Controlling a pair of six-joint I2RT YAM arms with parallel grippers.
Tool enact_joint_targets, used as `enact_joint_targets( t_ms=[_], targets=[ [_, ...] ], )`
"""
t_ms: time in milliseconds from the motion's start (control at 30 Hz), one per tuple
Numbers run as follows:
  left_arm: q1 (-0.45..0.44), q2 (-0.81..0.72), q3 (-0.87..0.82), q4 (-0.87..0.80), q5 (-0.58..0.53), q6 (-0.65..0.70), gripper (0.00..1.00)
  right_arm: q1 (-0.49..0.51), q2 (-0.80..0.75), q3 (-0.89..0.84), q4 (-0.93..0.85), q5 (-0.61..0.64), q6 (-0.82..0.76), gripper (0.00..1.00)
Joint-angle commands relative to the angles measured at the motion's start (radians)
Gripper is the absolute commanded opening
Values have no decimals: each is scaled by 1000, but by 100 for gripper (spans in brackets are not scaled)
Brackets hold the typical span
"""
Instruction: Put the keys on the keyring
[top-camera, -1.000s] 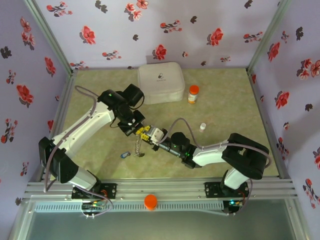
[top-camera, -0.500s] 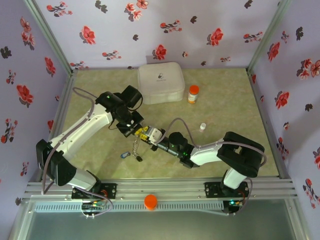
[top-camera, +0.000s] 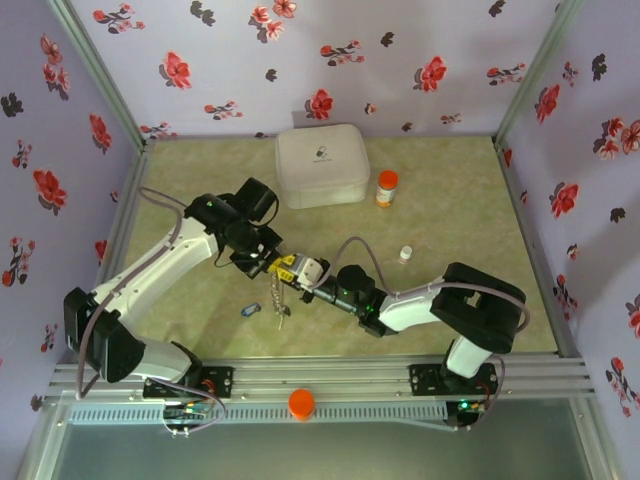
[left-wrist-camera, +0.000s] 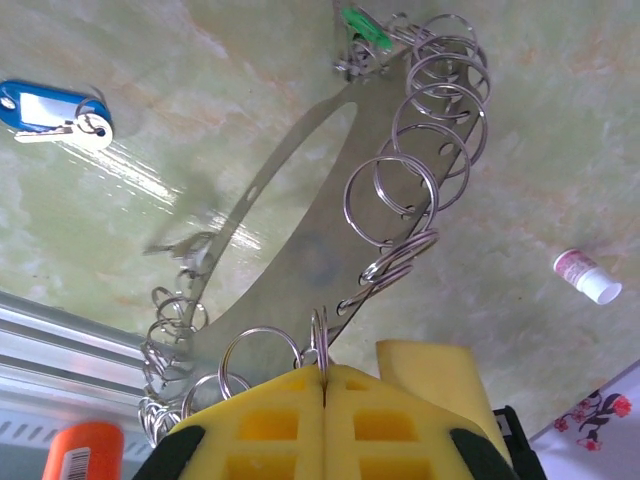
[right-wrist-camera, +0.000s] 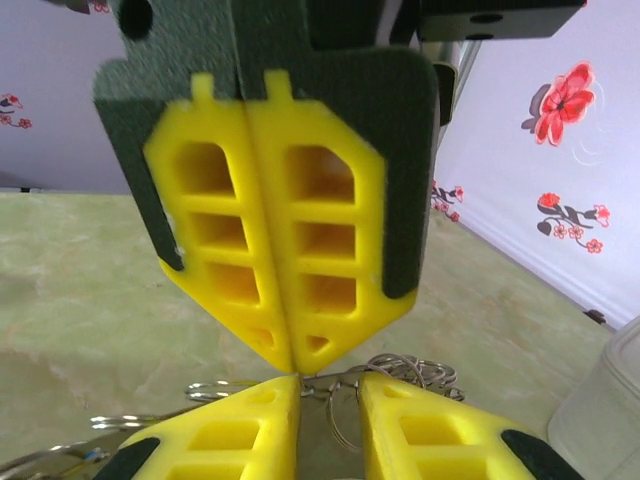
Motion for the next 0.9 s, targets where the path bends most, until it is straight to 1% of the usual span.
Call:
enact_joint_targets(
  t_ms=[0, 267, 400, 600, 700, 767, 867],
  targets=[
    [9, -35, -17, 41, 16, -47, 0, 10, 17, 27, 61, -32, 17, 22],
    [18, -50, -38, 57, 12, -48, 0, 11, 29, 23, 49, -42, 26, 25],
    [21, -62, -66, 91, 22, -54, 0, 9, 16, -1, 47, -28, 36, 27],
    [38, -67, -65, 91, 37, -20, 0, 8, -6, -14, 20, 1, 17, 25],
    [43, -65, -40, 62, 23, 35, 0, 0, -24, -36, 21, -5, 8, 25],
    [43, -55, -6, 21, -22, 106, 0, -12, -51, -60, 20, -14, 7, 24],
    [42, -45, 47, -50, -136, 259, 0, -32, -115, -94, -25, -13, 7, 24]
  ],
)
